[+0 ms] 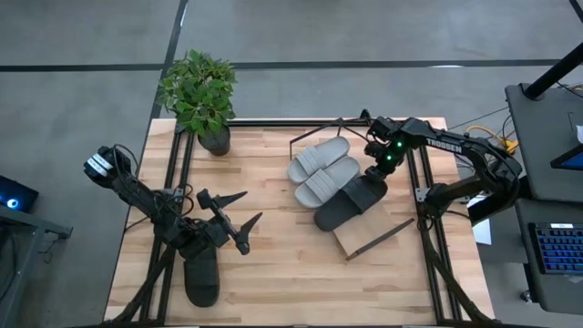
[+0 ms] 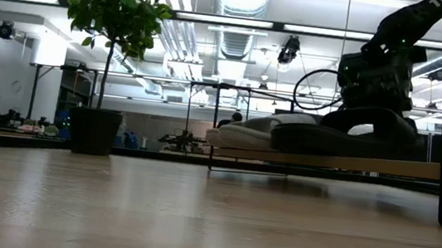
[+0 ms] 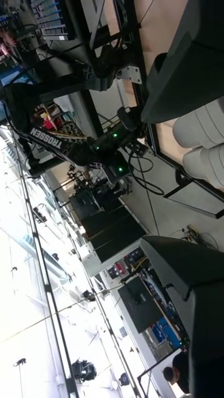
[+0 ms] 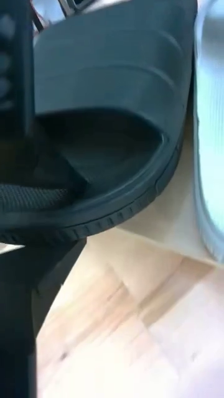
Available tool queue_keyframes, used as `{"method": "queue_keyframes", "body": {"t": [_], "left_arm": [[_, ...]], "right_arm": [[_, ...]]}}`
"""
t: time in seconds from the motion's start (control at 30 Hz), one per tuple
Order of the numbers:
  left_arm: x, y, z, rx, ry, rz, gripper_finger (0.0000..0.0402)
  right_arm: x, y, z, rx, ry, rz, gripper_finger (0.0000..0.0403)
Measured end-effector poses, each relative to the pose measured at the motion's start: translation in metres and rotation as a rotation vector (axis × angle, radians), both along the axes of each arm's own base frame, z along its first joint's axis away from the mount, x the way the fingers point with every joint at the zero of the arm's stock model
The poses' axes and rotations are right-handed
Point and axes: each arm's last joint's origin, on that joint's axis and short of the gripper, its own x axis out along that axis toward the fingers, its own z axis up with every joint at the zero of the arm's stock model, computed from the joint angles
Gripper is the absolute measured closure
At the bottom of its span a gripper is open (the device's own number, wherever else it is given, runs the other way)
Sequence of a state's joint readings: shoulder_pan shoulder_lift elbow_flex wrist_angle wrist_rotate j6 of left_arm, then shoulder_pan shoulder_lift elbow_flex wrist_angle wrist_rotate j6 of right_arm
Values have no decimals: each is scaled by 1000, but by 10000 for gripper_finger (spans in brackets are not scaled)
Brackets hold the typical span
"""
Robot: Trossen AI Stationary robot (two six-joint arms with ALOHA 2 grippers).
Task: Pick and place slides into the shelf
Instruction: Put the top black slide on the shelf, then put the black slide on the shelf
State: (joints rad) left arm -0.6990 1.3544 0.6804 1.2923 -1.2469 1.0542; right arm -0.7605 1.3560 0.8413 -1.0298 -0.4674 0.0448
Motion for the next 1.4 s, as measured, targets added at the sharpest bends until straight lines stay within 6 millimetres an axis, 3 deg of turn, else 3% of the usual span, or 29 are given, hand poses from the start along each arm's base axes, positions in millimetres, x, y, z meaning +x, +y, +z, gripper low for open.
{"method": "queue_keyframes", "body": {"t": [0.2, 0.43, 0.63, 0.77, 1.0, 1.27, 1.4], "left_arm": [[0, 0, 0, 0, 0, 0, 107], [0, 0, 0, 0, -1, -1, 107], [0, 0, 0, 0, 0, 0, 107], [0, 0, 0, 0, 0, 0, 107], [0, 0, 0, 0, 0, 0, 107], [0, 0, 0, 0, 0, 0, 107], [0, 0, 0, 0, -1, 0, 107]], "right_arm": [[-4, -1, 1, -102, 90, -10, 235], [-8, 2, 9, -139, 65, -15, 225], [-15, 9, 26, -210, 17, -36, 224], [-21, 17, 48, -260, -76, -57, 227], [-31, 51, 83, -292, -317, 43, 274], [-30, 86, 93, -308, -422, 277, 381], [-20, 97, 98, -333, -505, 342, 393]]}}
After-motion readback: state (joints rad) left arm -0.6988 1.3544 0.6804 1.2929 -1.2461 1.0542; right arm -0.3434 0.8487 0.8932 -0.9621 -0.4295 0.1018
